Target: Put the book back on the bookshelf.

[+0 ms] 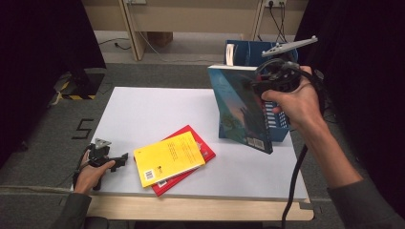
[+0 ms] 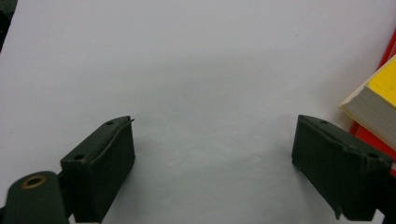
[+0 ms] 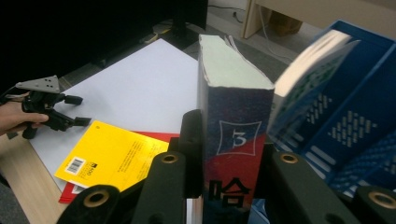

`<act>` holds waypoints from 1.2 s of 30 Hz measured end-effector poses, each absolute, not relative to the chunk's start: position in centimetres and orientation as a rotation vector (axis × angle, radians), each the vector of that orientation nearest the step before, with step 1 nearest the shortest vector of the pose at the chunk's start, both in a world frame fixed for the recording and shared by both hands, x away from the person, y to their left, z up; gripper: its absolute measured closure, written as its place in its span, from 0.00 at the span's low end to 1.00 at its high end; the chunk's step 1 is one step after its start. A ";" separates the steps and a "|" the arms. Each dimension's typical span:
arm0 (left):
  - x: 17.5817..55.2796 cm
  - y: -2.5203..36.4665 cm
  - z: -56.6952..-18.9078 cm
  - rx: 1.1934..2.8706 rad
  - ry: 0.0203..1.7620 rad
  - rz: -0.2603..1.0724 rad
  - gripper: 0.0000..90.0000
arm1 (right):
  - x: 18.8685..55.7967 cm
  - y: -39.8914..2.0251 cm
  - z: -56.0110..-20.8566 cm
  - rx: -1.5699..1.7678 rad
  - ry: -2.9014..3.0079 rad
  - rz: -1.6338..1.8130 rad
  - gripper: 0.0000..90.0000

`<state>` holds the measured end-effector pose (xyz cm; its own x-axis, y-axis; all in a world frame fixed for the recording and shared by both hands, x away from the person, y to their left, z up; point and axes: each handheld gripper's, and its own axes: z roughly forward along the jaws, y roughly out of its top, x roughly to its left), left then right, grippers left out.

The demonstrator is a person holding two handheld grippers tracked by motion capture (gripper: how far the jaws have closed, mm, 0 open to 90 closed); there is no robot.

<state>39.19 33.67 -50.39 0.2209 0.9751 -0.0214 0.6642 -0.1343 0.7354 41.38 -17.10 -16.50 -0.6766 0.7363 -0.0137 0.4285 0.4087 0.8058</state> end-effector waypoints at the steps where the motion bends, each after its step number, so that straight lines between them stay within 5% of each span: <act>1: 39.2 33.7 -50.4 1.874 1.511 0.638 0.13 | 41.3 -17.8 -16.1 1.011 2.285 1.153 0.83; 36: 39.3 33.6 -50.5 1.872 1.512 0.637 0.11 | 50.4 -23.9 -18.2 1.366 1.952 1.065 0.83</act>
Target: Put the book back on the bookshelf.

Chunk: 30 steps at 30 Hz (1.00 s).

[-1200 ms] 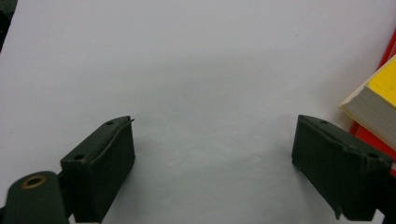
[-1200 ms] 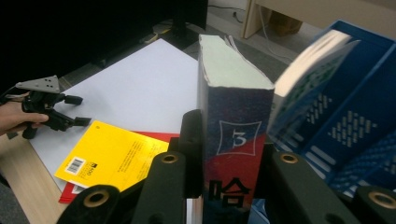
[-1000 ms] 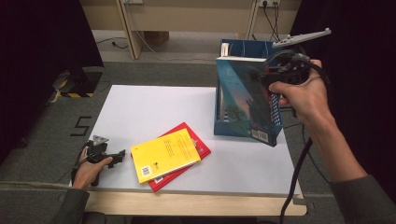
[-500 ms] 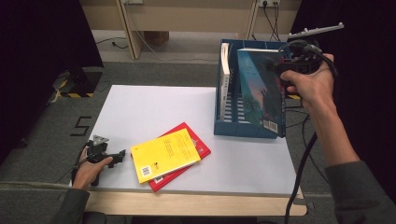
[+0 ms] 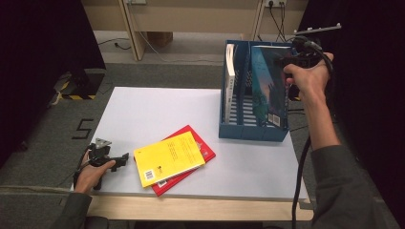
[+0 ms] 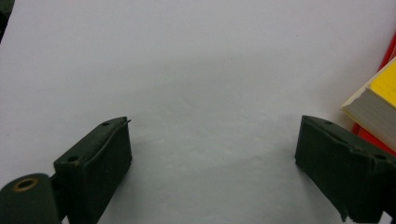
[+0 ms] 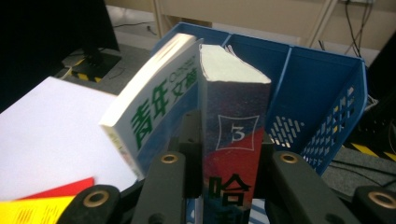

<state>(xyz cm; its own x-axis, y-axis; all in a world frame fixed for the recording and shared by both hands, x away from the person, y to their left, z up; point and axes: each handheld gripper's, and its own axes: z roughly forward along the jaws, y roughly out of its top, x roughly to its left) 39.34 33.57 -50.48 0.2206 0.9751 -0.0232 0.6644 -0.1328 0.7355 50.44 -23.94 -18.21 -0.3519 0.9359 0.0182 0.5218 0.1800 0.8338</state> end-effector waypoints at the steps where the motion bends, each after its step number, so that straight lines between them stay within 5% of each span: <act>1: 39.3 33.6 -50.5 1.872 1.511 0.636 0.11 | 50.7 -23.9 -18.4 1.372 1.948 1.061 0.83; 30: 39.4 33.6 -50.5 1.872 1.509 0.638 0.10 | 57.8 -21.1 -23.3 1.541 1.849 1.068 0.83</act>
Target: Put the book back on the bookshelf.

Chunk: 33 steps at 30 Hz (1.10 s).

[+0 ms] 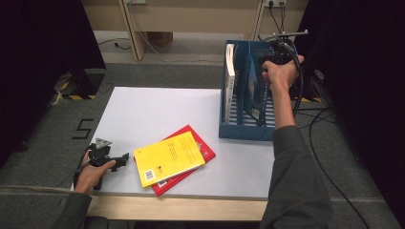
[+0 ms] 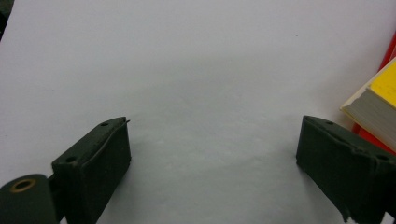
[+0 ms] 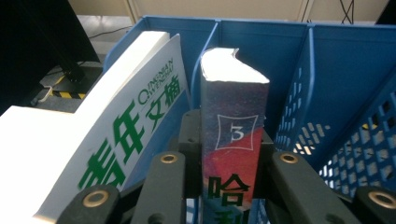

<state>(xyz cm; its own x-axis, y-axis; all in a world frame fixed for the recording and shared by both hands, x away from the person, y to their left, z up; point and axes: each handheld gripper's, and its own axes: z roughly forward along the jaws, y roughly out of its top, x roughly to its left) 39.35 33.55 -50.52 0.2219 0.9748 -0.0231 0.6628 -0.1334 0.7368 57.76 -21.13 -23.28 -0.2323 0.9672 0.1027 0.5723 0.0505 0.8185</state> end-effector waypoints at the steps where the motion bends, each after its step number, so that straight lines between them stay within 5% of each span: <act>1: 39.3 33.6 -50.5 1.871 1.508 0.638 0.10 | 58.0 -21.1 -23.6 1.552 1.841 1.067 0.83; 10: 39.3 33.5 -50.5 1.870 1.510 0.639 0.10 | 58.6 -21.3 -26.7 1.575 1.831 1.100 0.83; 33: 39.4 33.5 -50.5 1.871 1.510 0.639 0.10 | 57.9 -21.1 -26.3 1.547 1.778 1.152 0.83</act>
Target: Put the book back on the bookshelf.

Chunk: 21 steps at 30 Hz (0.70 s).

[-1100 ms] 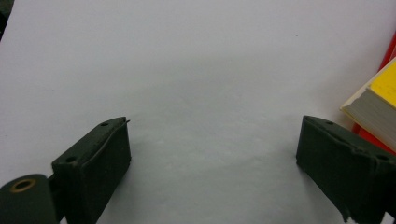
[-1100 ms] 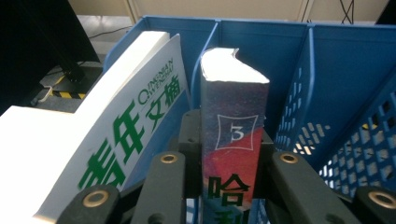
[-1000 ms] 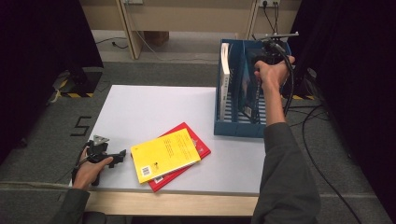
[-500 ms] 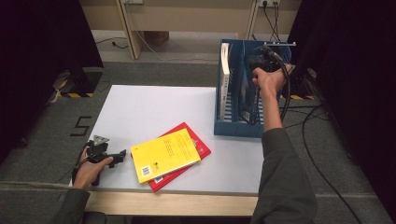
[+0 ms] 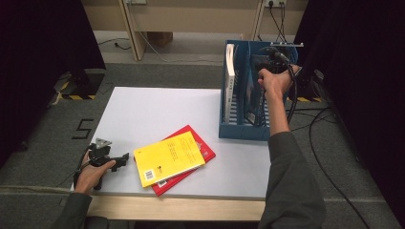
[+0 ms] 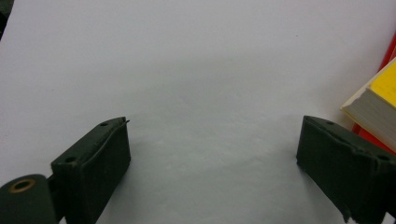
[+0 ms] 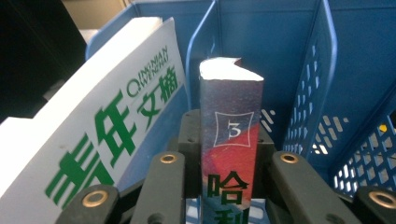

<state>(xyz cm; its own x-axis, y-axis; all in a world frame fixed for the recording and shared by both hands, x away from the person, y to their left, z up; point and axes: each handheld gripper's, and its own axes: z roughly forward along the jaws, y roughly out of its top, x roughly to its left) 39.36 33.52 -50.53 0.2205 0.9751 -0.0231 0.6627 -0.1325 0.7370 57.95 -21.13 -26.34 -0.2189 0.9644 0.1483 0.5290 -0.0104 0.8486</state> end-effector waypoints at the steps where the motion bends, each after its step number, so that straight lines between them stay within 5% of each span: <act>1: 39.4 33.5 -50.5 1.871 1.510 0.639 0.10 | 57.9 -21.2 -26.2 1.543 1.776 1.156 0.83; 21: 39.4 33.6 -50.5 1.877 1.508 0.642 0.10 | 58.2 -20.6 -27.1 1.507 1.777 1.142 0.83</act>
